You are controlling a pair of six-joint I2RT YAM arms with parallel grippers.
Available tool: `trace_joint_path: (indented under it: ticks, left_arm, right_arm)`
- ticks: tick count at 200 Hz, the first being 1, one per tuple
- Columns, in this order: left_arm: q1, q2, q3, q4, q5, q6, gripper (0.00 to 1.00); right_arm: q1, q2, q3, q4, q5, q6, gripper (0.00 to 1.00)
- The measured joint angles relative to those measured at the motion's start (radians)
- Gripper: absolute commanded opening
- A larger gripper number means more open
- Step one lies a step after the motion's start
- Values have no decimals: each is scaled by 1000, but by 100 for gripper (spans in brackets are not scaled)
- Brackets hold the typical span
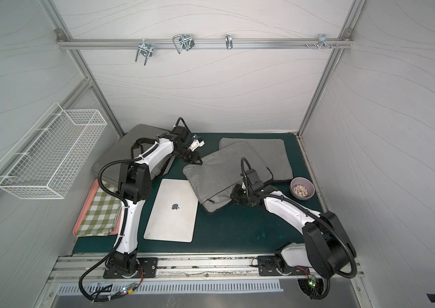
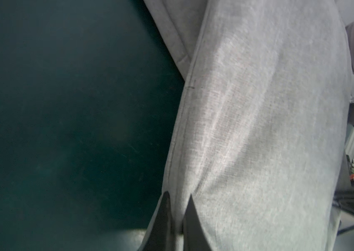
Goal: Open the zippered laptop bag and take out the laptop
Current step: Adjust the zippered laptop bag.
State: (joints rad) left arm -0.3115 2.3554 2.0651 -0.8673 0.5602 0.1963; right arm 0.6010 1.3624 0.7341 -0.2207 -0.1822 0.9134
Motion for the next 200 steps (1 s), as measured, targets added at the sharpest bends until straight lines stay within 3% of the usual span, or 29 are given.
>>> trace_joint_path:
  ticks: [47, 67, 93, 150, 200]
  left_arm:
    - [10, 55, 41, 115, -19, -63, 28]
    - [10, 61, 67, 168, -48, -93, 43]
    - [3, 61, 72, 199, -102, -103, 52]
    - [7, 12, 72, 116, -227, -103, 57]
    - [17, -137, 41, 33, -278, -92, 56]
  right_arm:
    - [90, 127, 51, 81, 53, 64, 8]
    - [112, 174, 79, 110, 47, 81, 20]
    - [131, 199, 106, 118, 20, 71, 26]
    - [142, 182, 142, 106, -20, -85, 61]
    - [138, 12, 108, 18, -27, -333, 70]
